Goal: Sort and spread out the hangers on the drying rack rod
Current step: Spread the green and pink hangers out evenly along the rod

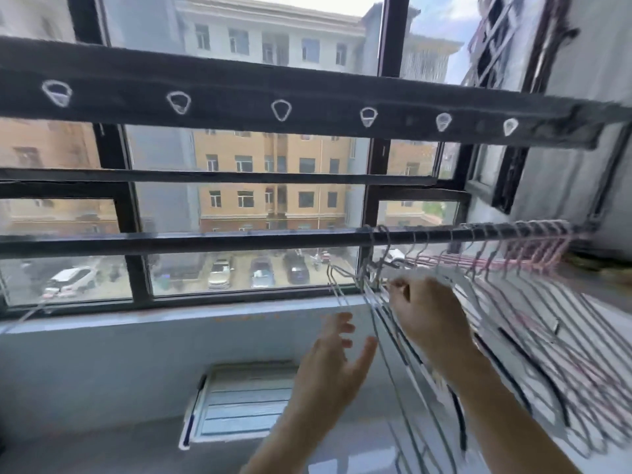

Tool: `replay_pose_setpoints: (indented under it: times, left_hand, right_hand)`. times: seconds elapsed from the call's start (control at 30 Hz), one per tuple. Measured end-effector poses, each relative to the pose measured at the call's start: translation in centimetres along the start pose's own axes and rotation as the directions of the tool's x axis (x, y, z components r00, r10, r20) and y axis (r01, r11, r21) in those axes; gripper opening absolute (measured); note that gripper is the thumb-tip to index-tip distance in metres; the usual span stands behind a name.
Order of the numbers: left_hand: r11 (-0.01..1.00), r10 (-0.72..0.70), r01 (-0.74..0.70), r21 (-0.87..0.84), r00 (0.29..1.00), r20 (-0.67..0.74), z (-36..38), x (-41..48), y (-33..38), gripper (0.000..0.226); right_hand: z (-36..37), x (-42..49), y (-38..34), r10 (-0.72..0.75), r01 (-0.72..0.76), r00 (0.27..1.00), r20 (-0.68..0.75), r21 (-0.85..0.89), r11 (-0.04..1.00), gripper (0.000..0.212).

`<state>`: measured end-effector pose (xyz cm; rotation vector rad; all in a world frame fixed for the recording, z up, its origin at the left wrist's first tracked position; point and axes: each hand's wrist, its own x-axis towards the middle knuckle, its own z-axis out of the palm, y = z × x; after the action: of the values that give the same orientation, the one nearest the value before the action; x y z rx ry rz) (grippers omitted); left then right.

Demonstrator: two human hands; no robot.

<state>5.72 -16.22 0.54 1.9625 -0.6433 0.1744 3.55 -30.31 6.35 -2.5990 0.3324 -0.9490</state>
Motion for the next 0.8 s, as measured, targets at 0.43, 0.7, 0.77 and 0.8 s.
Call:
replay_pose_setpoints:
  times: [0.43,0.7,0.77,0.8]
  left_hand:
    - [0.934,-0.131,0.193,0.3,0.968,-0.214,3.8,4.2,-1.5,0.025]
    - [0.912,-0.072,0.207,0.355,0.931,-0.358,-5.4,2.4,-5.9,0.026]
    - [0.896,-0.089,0.247,0.369,0.914,-0.395,-8.2,1.6,-7.0,0.029]
    - [0.888,-0.098,0.266,0.375,0.906,-0.412,-9.5,1.1,-7.5,0.029]
  right_hand:
    - [4.6,4.4,1.6,0.058,-0.042,0.956,0.287,-0.063,0.997,0.028]
    - [6.8,5.2,-1.3,0.043,-0.076,0.933,0.358,0.078,0.994,0.023]
    - [7.7,4.7,-3.4,0.011,-0.047,0.934,0.358,0.094,0.994,0.022]
    - [8.2,4.3,-4.7,-0.011,-0.028,0.935,0.355,0.103,0.994,0.023]
